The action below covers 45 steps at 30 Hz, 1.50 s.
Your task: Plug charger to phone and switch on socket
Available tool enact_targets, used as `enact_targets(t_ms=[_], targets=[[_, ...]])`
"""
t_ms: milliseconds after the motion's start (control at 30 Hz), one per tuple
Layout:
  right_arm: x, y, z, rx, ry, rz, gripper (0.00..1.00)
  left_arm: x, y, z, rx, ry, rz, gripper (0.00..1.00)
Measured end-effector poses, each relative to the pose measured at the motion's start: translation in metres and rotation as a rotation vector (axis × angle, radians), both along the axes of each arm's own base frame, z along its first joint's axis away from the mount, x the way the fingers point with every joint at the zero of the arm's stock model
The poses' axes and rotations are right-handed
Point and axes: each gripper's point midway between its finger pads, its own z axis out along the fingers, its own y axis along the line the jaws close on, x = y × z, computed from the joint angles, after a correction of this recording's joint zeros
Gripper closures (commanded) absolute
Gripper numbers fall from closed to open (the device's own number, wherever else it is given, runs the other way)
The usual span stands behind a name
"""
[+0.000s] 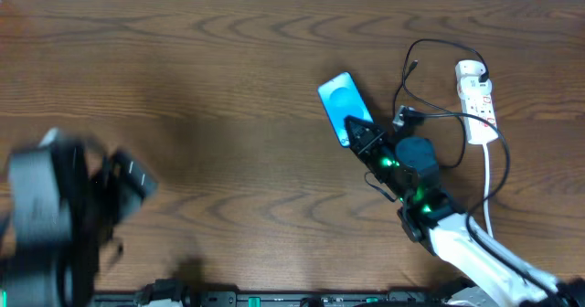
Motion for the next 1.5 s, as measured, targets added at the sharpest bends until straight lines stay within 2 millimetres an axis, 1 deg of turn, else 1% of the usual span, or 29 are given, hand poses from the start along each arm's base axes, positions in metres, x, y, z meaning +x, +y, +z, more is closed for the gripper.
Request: enact_targets(t_ms=[33,100,133,167,200,233,267,333,367,400,500,533,567,633,667,700,733,767,800,900,933,1000,1100,1167,1233,1333,1400,1467,1500], targets=[[0.001,0.003,-0.003,0.010,0.007,0.013,0.99,-0.015,0.002,0.004,0.020,-0.052,0.022,0.01],[0.004,0.011,-0.008,0.033,0.002,0.042,0.99,-0.040,0.005,0.000,0.035,-0.126,0.063,0.01],[0.004,0.014,-0.011,0.037,0.004,0.057,0.99,-0.052,0.006,-0.008,0.030,-0.161,0.095,0.00],[0.005,0.017,-0.014,0.039,0.006,0.069,0.99,-0.060,0.006,-0.021,0.009,-0.187,0.135,0.02],[0.005,0.019,-0.016,0.044,0.006,0.081,0.99,-0.065,0.006,-0.033,-0.025,-0.211,0.181,0.02],[0.005,0.021,-0.016,0.048,0.001,0.087,0.99,-0.061,0.005,-0.046,-0.087,-0.268,0.249,0.02],[0.005,0.021,-0.016,0.049,-0.001,0.089,0.99,-0.052,0.004,-0.053,-0.134,-0.318,0.280,0.02],[0.006,0.022,-0.015,0.052,-0.004,0.096,0.99,-0.019,-0.005,-0.063,-0.251,-0.430,0.288,0.02],[0.005,0.023,-0.016,0.053,-0.004,0.099,0.99,-0.007,-0.008,-0.069,-0.290,-0.450,0.284,0.02],[0.005,0.023,-0.016,0.053,-0.003,0.102,0.99,0.021,-0.016,-0.070,-0.356,-0.527,0.246,0.02],[0.004,0.024,-0.016,0.055,0.000,0.107,0.99,0.071,-0.030,-0.080,-0.490,-0.619,0.185,0.02],[0.004,0.024,-0.016,0.056,-0.002,0.110,0.99,0.083,-0.034,-0.090,-0.541,-0.609,0.187,0.02],[0.004,0.025,-0.016,0.057,-0.001,0.113,0.99,0.095,-0.040,-0.107,-0.612,-0.573,0.205,0.02],[0.004,0.025,-0.016,0.058,-0.002,0.115,0.99,0.108,-0.053,-0.150,-0.757,-0.441,0.278,0.02],[0.004,0.025,-0.015,0.063,0.001,0.112,0.99,0.115,-0.061,-0.164,-0.834,-0.387,0.308,0.02],[0.004,0.025,-0.015,0.066,0.003,0.109,0.99,0.127,-0.071,-0.171,-0.921,-0.348,0.314,0.02],[0.004,0.025,-0.015,0.073,0.009,0.105,0.99,0.140,-0.079,-0.171,-0.986,-0.345,0.292,0.02],[0.005,0.024,-0.016,0.082,0.018,0.095,0.99,0.166,-0.095,-0.159,-1.080,-0.388,0.191,0.02],[0.005,0.024,-0.016,0.096,0.025,0.089,0.99,0.181,-0.107,-0.155,-1.146,-0.392,0.124,0.02],[0.006,0.023,-0.017,0.147,0.066,0.063,0.99,0.201,-0.141,-0.147,-1.307,-0.387,-0.076,0.02],[0.006,0.023,-0.017,0.163,0.080,0.058,0.99,0.203,-0.156,-0.151,-1.369,-0.349,-0.147,0.02],[0.005,0.024,-0.017,0.196,0.103,0.051,0.99,0.200,-0.172,-0.162,-1.435,-0.283,-0.212,0.02],[0.004,0.025,-0.016,0.229,0.128,0.048,0.99,0.183,-0.196,-0.195,-1.515,-0.089,-0.232,0.02],[0.004,0.025,-0.016,0.242,0.137,0.046,0.99,0.172,-0.207,-0.206,-1.549,0.003,-0.248,0.02],[0.004,0.025,-0.016,0.267,0.157,0.038,0.99,0.166,-0.215,-0.198,-1.557,0.000,-0.318,0.02],[0.004,0.026,-0.014,0.307,0.177,0.031,0.99,0.164,-0.226,-0.175,-1.550,-0.078,-0.466,0.02],[0.003,0.029,-0.011,0.324,0.177,0.037,0.99,0.162,-0.231,-0.170,-1.553,-0.088,-0.495,0.02],[-0.002,0.037,-0.009,0.338,0.182,0.068,0.99,0.161,-0.237,-0.169,-1.557,-0.085,-0.495,0.02],[-0.008,0.046,-0.007,0.344,0.188,0.102,0.99,0.161,-0.240,-0.169,-1.559,-0.082,-0.489,0.02]])
